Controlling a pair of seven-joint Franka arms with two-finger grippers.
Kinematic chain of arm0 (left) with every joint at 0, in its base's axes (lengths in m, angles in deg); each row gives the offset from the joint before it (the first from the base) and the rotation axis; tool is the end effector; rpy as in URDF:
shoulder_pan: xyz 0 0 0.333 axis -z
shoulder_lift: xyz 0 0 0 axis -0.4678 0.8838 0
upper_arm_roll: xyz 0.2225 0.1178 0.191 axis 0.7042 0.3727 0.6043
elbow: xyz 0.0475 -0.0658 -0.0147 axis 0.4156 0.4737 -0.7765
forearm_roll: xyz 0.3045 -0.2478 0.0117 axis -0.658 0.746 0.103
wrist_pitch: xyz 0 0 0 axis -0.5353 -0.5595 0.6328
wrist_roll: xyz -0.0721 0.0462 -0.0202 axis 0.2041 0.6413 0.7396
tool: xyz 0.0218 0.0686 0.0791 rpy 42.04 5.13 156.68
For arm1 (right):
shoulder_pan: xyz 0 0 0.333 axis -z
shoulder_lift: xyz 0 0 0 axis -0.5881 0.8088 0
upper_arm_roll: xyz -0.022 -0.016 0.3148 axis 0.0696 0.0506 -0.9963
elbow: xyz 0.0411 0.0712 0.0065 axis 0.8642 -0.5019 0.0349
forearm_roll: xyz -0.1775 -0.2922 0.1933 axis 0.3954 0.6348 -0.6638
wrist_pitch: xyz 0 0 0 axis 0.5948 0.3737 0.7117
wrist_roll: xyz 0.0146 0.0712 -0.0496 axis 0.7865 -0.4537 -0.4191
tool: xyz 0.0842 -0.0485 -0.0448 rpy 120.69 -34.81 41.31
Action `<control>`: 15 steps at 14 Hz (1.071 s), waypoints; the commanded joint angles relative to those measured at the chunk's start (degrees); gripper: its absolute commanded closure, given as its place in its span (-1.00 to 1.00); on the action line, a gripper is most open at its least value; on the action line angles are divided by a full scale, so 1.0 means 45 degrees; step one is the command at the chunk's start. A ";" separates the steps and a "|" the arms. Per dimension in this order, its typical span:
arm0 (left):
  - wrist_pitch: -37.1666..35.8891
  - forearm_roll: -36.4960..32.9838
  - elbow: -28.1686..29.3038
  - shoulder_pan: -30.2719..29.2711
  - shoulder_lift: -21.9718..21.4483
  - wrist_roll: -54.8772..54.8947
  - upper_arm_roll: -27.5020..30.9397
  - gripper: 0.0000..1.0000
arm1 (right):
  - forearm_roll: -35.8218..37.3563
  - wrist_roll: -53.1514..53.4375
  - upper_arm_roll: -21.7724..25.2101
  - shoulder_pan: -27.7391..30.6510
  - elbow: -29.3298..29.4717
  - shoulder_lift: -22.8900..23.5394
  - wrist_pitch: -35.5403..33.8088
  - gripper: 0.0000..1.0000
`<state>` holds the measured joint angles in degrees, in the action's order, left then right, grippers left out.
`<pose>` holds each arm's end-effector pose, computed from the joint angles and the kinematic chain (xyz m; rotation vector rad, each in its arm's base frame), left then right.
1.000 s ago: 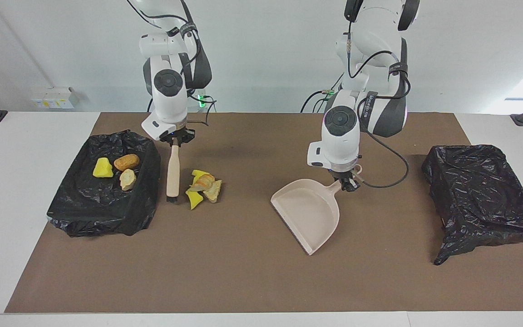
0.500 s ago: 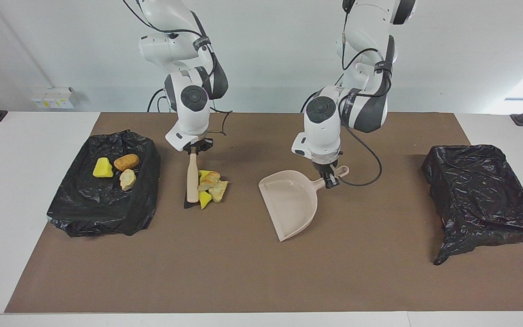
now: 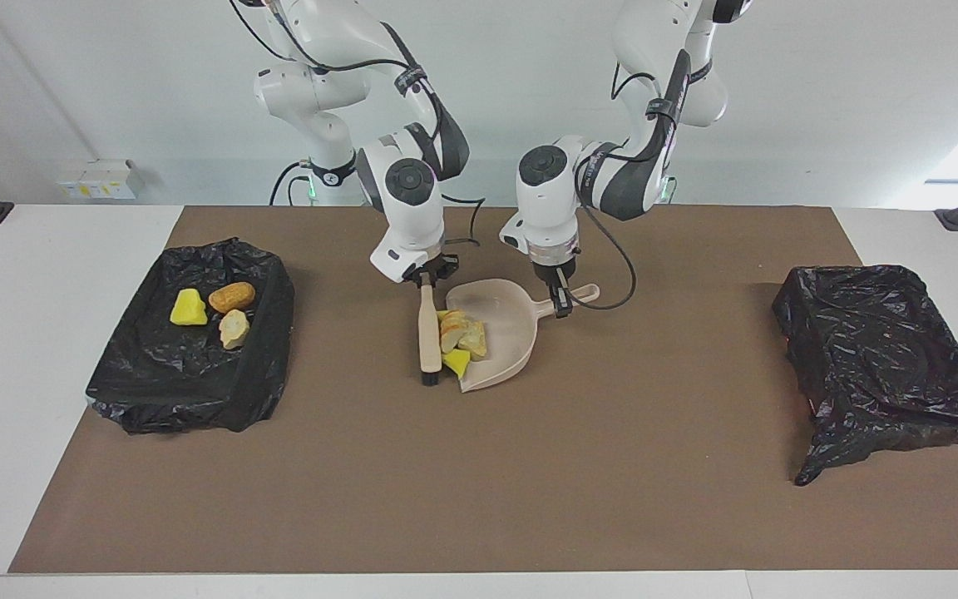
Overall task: Sweep and dump trash in bin
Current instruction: 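Carry the dustpan to the other black bag with the left gripper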
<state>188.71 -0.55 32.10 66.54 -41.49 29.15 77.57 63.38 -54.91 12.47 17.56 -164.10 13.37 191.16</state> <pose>0.4650 -0.3539 0.3552 -2.1560 2.0332 0.0801 0.4727 0.2765 0.3393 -3.0937 -0.1115 0.3199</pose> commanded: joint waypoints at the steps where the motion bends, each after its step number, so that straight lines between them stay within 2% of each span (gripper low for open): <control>1: 0.1559 -0.0242 0.1018 0.0220 -0.0235 0.0697 0.0117 1.00 | -0.0956 -0.0159 -0.0056 -0.0660 0.0778 0.0431 0.0478 1.00; 3: 0.2324 -0.0184 0.1000 0.0162 0.0176 0.0776 0.0136 1.00 | -0.1584 -0.0217 -0.0037 -0.0917 0.1267 0.0276 0.0189 1.00; 8: 0.2190 0.0829 0.0630 -0.0931 0.0060 0.2706 0.0136 1.00 | -0.1273 -0.1113 0.0119 0.0272 0.1367 -0.1966 -0.2463 1.00; 10: 0.1568 0.1318 0.0181 -0.1497 0.0041 0.3507 0.0117 1.00 | -0.0884 -0.1524 0.0139 0.0683 0.1387 -0.3117 -0.3927 1.00; 12: 0.0768 0.1962 -0.0442 -0.1985 0.0040 0.4347 0.0136 1.00 | -0.0823 -0.1429 0.0061 0.0511 0.1309 -0.3766 -0.5004 1.00; 15: -0.0347 0.2355 -0.1284 -0.2747 0.0021 0.5325 0.0117 1.00 | -0.0862 -0.1273 -0.0037 0.0083 0.0451 -0.4392 -0.4990 1.00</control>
<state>190.79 8.33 29.36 56.28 -41.39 49.91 78.60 58.75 -60.91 12.79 19.23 -158.55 -4.60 167.82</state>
